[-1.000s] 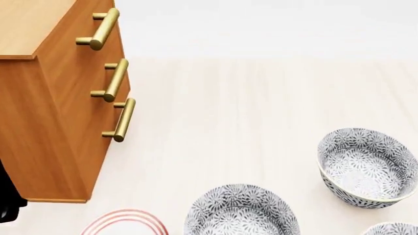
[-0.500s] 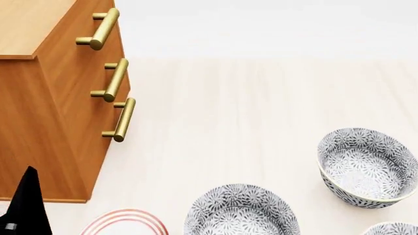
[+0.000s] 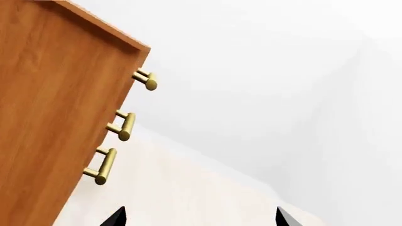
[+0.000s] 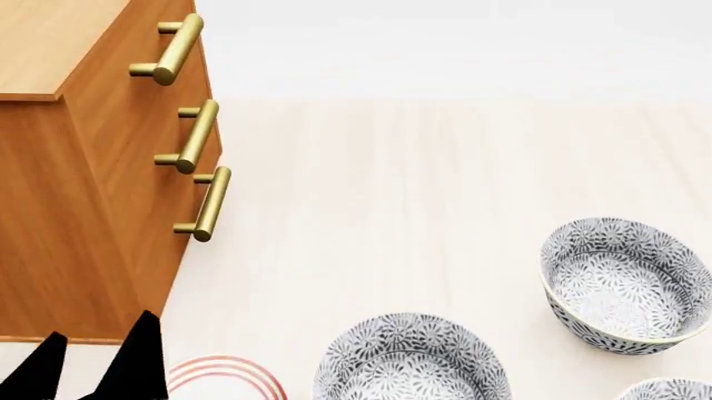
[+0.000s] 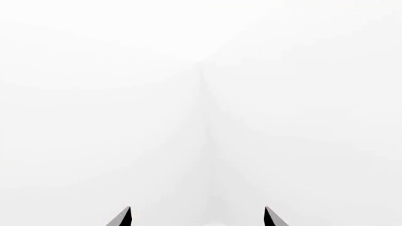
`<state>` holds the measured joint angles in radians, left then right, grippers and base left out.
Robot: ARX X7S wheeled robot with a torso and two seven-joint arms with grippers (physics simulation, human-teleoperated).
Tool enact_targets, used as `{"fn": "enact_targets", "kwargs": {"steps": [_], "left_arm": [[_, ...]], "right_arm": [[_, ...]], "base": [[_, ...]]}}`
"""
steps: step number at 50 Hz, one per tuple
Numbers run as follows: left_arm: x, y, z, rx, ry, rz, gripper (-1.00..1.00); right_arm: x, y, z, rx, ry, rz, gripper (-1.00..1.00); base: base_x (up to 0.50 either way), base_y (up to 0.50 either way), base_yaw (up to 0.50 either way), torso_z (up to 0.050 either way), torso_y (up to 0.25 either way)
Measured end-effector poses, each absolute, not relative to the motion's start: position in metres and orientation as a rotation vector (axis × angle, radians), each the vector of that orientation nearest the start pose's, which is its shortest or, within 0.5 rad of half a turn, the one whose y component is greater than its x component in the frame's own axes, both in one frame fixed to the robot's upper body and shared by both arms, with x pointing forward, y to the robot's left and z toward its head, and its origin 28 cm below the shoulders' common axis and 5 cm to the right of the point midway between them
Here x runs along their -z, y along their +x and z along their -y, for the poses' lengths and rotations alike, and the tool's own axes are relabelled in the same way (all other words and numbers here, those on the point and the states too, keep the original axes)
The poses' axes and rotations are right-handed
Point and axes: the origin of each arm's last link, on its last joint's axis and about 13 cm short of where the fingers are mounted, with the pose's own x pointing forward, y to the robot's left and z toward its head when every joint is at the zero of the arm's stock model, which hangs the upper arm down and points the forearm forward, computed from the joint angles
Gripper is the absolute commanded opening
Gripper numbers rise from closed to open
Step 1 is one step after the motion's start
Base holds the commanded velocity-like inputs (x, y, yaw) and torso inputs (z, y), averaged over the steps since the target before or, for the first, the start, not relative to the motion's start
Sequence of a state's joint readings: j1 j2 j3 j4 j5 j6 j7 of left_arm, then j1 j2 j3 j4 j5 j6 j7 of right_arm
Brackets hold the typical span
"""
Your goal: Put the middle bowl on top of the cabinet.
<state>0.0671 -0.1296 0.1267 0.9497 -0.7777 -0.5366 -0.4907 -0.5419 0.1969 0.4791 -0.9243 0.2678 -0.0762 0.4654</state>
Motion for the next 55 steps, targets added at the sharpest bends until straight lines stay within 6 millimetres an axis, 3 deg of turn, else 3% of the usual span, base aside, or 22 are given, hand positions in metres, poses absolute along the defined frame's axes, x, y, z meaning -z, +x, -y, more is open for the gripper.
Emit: {"fn": "enact_targets", "kwargs": {"steps": [15, 29, 55], "left_arm": [[-0.171, 0.143, -0.128, 0.090, -0.485, -0.047, 1.00], [-0.173, 0.141, -0.102, 0.128, -0.449, -0.132, 1.00], [-0.150, 0.154, -0.088, 0.158, -0.471, -0.247, 1.00]], "right_arm": [[-0.154, 0.083, 0.178, 0.616, -0.085, 0.567, 1.00], [-0.153, 0.081, 0.181, 0.621, -0.083, 0.574, 1.00], [-0.154, 0.075, 0.185, 0.626, -0.082, 0.584, 1.00]], "base": [[0.00, 0.00, 0.00, 0.000, 0.000], [0.00, 0.00, 0.00, 0.000, 0.000], [0.00, 0.00, 0.00, 0.000, 0.000]]}}
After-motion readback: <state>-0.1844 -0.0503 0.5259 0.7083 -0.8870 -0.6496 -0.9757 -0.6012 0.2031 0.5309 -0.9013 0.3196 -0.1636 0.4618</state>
